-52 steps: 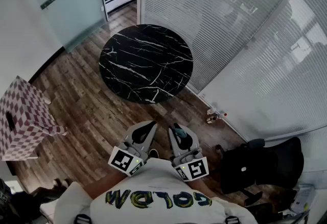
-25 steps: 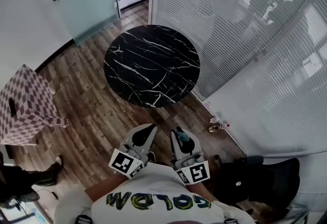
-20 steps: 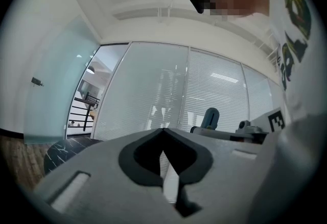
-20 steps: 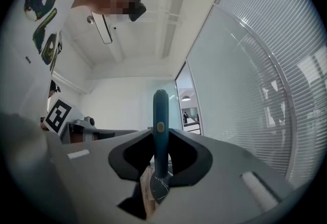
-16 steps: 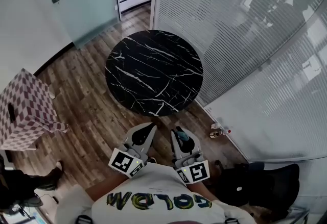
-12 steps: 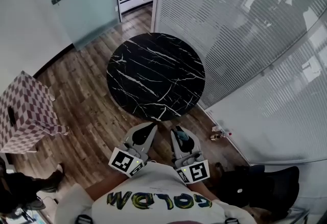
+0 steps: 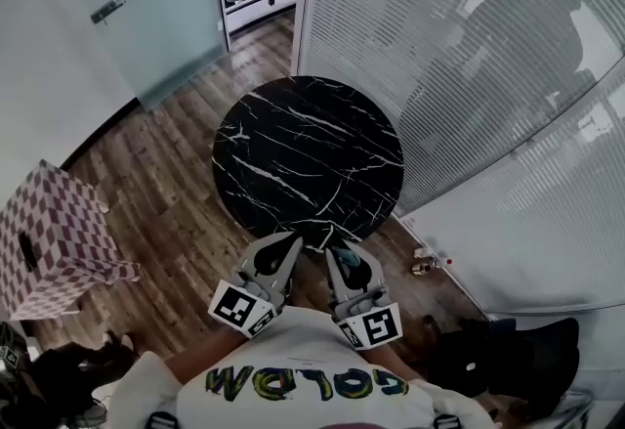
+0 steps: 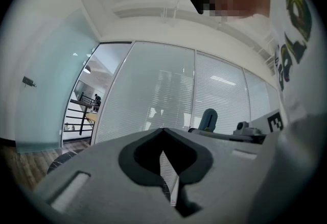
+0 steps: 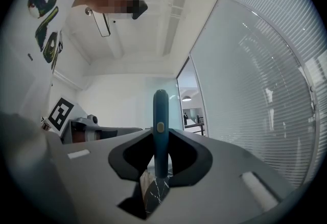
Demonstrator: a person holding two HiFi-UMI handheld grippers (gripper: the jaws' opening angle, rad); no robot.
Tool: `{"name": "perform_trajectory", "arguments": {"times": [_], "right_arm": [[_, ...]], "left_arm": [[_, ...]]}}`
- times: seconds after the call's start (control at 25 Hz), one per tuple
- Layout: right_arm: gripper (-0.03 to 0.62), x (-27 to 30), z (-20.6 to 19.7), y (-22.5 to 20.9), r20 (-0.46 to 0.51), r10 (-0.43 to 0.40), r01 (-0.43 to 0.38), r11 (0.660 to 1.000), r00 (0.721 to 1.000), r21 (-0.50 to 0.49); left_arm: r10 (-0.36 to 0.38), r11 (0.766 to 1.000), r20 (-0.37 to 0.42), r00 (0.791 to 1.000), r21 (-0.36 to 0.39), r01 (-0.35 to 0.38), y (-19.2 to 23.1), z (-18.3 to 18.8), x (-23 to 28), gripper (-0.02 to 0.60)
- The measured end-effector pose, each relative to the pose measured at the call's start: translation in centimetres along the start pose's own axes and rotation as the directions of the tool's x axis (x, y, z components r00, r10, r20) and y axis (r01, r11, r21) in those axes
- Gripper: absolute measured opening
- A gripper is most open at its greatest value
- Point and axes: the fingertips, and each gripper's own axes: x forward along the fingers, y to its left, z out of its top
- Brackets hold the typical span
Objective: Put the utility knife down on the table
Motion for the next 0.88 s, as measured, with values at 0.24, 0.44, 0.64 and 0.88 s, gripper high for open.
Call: {"name": "perform_trajectory", "arguments": {"times": [0.24, 0.44, 0.64, 0.88], "right_arm": [[0.072, 3.1, -0.6, 0.2, -0.005, -0.016, 0.016, 1.000, 1.000, -0.012], [0.072, 4.5, -1.0, -0.1, -0.011, -0.038, 0.038, 0.999, 0.999, -0.013], [0.072, 4.7, -1.1, -1.0, -0.023, -0.051, 0.050, 0.999, 0.998, -0.022], [0.072, 3.8, -1.1, -3.5, -0.026, -0.064, 0.063, 0.998, 0.998, -0.022]], "left_arm": [[-0.014, 1.000, -0.003, 1.000, -0.005, 0.014, 3.2, 0.4, 0.1, 0.002], [-0.034, 0.999, -0.012, 0.999, -0.011, 0.034, 4.4, 0.3, 0.6, 0.002], [-0.060, 0.998, -0.019, 0.998, -0.014, 0.059, 4.5, 0.2, 1.6, 0.002], [-0.074, 0.997, -0.010, 0.997, -0.020, 0.074, 3.2, -0.3, 3.9, 0.002]]}}
